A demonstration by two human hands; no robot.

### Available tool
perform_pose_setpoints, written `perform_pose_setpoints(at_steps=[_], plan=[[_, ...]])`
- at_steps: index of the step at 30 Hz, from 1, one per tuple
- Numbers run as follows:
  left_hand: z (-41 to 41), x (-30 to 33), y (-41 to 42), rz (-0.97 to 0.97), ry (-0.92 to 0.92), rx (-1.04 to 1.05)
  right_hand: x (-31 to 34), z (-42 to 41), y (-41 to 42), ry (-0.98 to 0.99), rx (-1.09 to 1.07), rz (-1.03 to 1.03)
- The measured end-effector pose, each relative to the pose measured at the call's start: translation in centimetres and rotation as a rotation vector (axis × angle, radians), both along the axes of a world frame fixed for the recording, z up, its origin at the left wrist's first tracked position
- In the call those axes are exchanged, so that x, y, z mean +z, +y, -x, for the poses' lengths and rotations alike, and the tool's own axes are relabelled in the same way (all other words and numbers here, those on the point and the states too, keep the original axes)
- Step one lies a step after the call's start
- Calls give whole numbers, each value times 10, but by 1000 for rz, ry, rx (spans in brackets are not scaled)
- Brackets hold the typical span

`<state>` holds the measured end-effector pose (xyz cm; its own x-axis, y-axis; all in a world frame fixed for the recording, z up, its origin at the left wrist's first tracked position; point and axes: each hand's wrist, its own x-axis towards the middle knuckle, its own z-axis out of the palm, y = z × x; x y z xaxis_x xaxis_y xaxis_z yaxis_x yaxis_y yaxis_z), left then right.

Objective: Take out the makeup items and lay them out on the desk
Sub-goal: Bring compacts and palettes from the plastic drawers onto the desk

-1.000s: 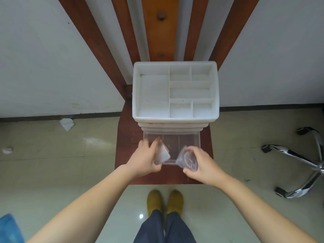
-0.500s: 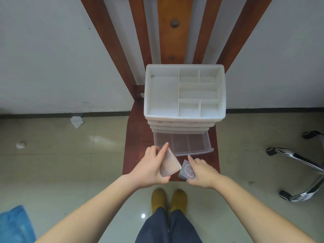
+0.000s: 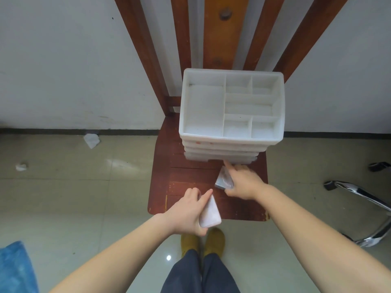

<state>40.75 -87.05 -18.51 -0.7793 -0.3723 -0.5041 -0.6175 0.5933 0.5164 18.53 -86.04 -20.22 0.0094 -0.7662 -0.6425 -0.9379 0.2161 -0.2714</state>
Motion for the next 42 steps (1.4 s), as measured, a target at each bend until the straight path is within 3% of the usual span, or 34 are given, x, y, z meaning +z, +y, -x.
perform_pose_setpoints(at_steps=[4,8,12,17,21,27,33,38,42], plan=[[7,-8,-17,12,-11,49,3,3,-33,-48,-31,38],[8,-3,-26,57,1,57,1,-2,-13,-54,-40,86],[2,4,-29,69,-1,44,-5,-6,-7,-2,51,-64],[-3,0,-38,79,-6,69,-11,-10,-27,-12,-26,-67],[-7,8,-38,90,20,114,-6,-33,-2,-126,-94,-78],[-20,49,-44,37,129,253,39,-51,21,-547,-451,-48],[-25,99,-44,-10,190,319,98,-53,19,-656,-599,-28],[-24,133,-39,39,204,362,142,-53,13,-616,-572,-21],[-38,161,-36,137,164,413,183,-58,2,-381,-323,113]])
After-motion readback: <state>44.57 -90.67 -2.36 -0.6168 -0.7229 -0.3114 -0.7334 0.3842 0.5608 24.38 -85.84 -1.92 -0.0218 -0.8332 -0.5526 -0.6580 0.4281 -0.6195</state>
